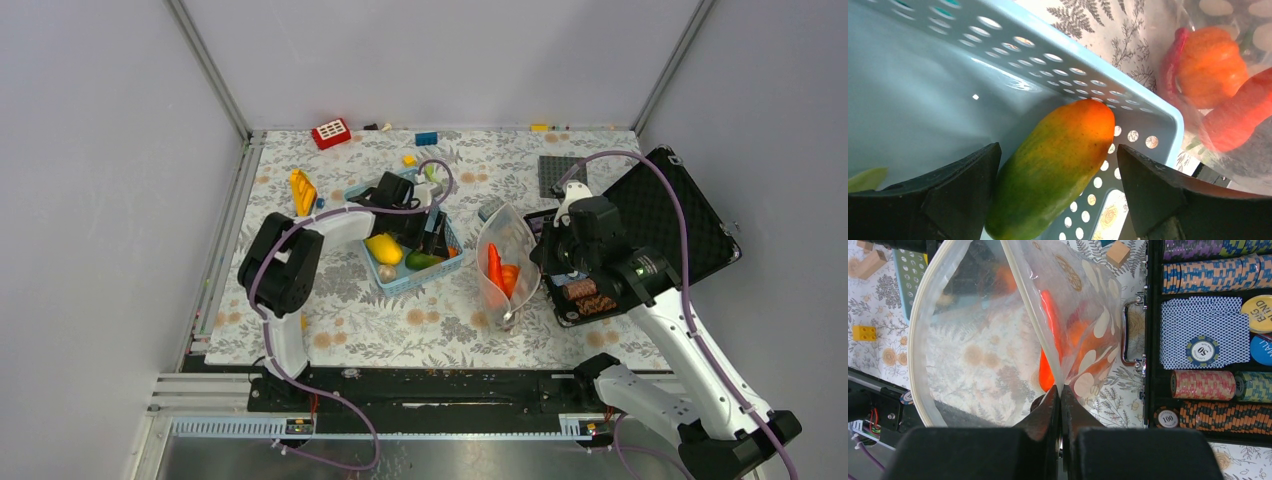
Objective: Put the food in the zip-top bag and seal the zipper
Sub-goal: Pick up the fake fruit from the zipper food storage bag.
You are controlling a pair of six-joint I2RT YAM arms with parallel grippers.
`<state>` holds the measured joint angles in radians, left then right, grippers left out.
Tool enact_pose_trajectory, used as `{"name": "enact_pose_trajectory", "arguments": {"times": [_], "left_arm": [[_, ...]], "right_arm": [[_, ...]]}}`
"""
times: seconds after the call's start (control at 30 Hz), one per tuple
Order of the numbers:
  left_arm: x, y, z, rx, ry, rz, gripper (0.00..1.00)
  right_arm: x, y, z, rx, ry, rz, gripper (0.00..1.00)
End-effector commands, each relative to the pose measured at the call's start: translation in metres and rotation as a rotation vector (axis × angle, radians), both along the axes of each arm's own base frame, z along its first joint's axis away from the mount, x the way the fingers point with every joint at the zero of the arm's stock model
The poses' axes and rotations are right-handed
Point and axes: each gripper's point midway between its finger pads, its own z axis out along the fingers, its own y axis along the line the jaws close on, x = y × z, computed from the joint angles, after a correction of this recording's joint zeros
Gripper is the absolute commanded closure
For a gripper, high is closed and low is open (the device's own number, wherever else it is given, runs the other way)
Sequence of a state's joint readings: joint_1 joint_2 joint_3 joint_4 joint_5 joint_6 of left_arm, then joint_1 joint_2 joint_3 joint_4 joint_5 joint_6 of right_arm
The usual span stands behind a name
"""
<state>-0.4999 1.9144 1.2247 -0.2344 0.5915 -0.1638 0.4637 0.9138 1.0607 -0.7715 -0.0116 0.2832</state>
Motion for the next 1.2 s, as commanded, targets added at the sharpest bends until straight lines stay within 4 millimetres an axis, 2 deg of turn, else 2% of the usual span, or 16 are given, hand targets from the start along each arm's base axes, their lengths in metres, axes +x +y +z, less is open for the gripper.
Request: {"name": "enact_pose_trajectory", "arguments": {"times": [0.0, 0.2, 0.53, 0.77, 1.0, 1.17], "left_arm": [[0.001, -0.008, 0.004, 0.023, -0.066, -0.055, 0.13], [0.003, -0.004, -0.012, 0.149, -0.085, -0.044, 0.19], [-0.002, 0.001, -0.029, 0.254, -0.083, -0.049, 0.31], [-0.017, 0.003, -0.036, 0.283, -0.061, -0.079, 0.28], [-0.018, 0.009, -0.049, 0.334, -0.023, -0.055, 0.27], [-0.015, 0.005, -0.048, 0.328, -0.026, -0.060, 0.34]], "right_arm": [[0.003, 0.000, 0.006, 0.004, -0.042, 0.010, 1.00], [0.003, -0.001, 0.006, 0.005, -0.041, 0.008, 1.00], [0.003, -0.001, 0.007, 0.005, -0.045, 0.001, 1.00], [0.004, -0.006, 0.007, -0.008, -0.056, -0.021, 1.00], [0.004, -0.006, 0.007, -0.001, -0.058, -0.021, 1.00], [0.003, -0.007, 0.009, 0.001, -0.065, -0.026, 1.00]]}}
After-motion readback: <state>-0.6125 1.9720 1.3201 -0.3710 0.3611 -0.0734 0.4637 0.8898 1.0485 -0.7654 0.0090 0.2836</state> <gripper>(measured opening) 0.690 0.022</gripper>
